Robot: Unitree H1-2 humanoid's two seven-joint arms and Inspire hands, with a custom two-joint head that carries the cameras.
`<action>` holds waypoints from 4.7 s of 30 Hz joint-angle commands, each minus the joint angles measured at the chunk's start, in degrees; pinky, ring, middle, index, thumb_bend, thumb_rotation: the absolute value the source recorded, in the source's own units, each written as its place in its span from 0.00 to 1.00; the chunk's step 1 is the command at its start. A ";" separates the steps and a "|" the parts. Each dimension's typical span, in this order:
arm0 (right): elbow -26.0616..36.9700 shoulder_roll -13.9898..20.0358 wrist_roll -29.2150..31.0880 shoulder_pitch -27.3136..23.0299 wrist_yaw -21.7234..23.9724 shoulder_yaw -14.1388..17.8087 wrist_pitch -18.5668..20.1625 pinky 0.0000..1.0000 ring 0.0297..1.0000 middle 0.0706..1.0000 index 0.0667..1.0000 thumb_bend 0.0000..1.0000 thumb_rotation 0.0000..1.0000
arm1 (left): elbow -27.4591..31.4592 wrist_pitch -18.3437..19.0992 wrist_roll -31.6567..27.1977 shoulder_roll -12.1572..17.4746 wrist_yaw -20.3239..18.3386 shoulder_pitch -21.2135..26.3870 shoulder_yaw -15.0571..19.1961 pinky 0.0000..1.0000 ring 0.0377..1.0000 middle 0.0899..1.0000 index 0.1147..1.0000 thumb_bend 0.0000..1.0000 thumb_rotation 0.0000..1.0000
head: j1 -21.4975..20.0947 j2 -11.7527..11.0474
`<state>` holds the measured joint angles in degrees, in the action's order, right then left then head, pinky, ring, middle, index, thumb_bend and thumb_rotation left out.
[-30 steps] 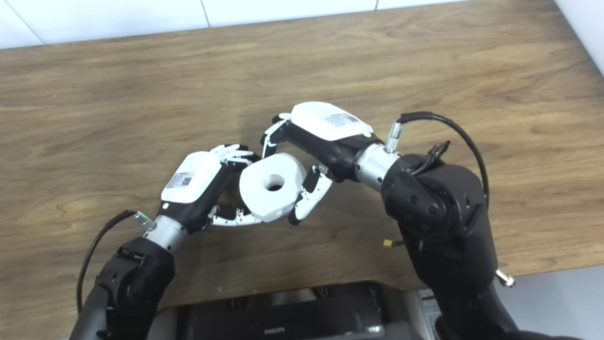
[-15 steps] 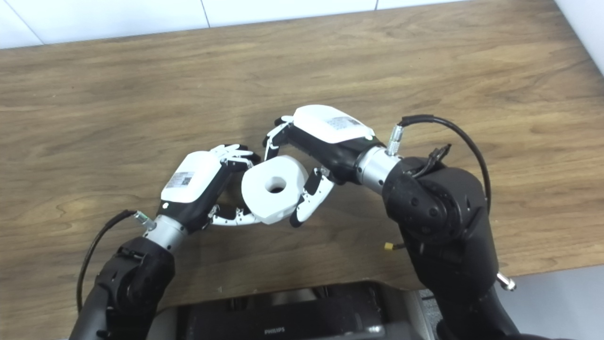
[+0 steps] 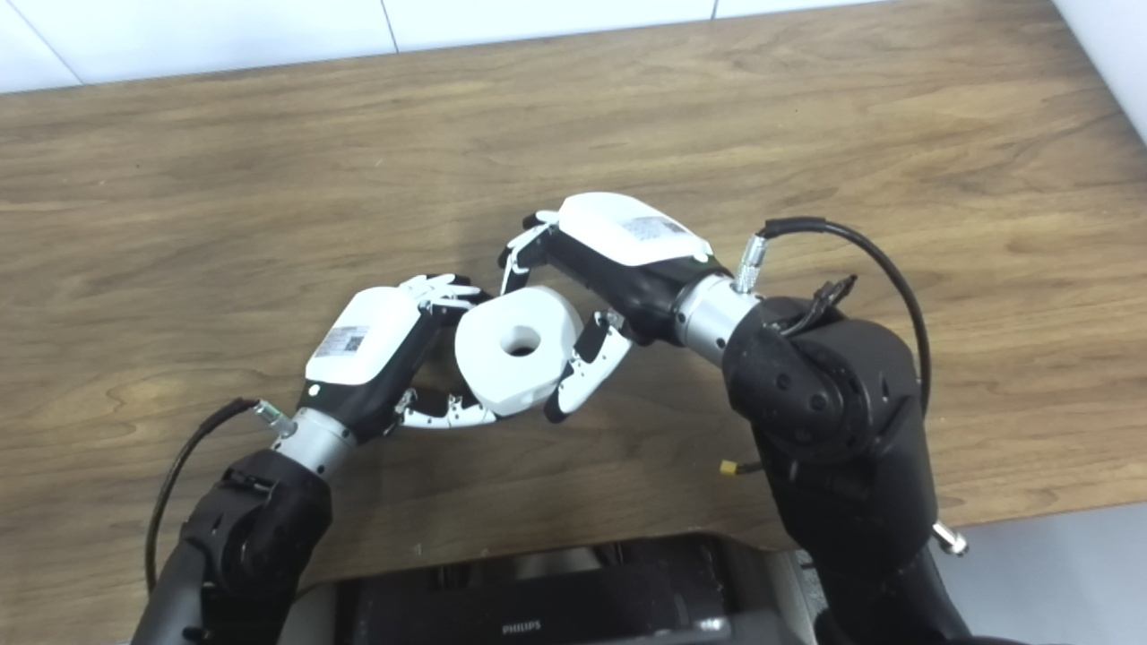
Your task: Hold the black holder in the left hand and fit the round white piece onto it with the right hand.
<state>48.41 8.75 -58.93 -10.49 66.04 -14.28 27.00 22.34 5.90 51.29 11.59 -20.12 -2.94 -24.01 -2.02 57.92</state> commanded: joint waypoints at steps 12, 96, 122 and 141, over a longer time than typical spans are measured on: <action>-0.07 -0.88 -1.34 -2.49 6.67 0.17 -0.18 0.94 0.94 0.81 0.45 0.52 0.14 | 0.12 0.65 -0.22 0.21 -1.82 -0.68 -0.51 0.89 0.88 0.77 0.42 0.52 0.05 | -0.25 0.35; 1.35 4.04 -0.01 -2.84 6.70 -1.66 -0.11 0.97 0.98 0.91 0.85 0.97 0.37 | 0.28 1.08 0.32 -0.58 -2.21 -0.36 -0.48 0.89 0.88 0.77 0.42 0.52 0.05 | -0.59 -0.01; 4.29 7.58 3.09 -5.75 6.72 0.28 -0.09 0.98 0.99 0.94 0.90 1.00 0.45 | 1.31 4.54 2.62 -0.07 -8.26 0.61 -1.41 0.91 0.90 0.80 0.59 0.83 0.12 | -0.18 -0.63; 3.68 8.20 4.44 -6.99 6.71 1.43 -0.11 0.97 0.98 0.92 0.88 1.00 0.45 | 3.56 10.84 0.47 1.71 -21.22 2.73 -2.58 1.00 0.99 0.97 1.00 1.00 0.26 | -0.03 -0.90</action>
<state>51.25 16.82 -54.83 -15.48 66.04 -13.60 26.97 27.30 14.51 52.67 12.17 -36.94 0.92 -25.92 -2.02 56.95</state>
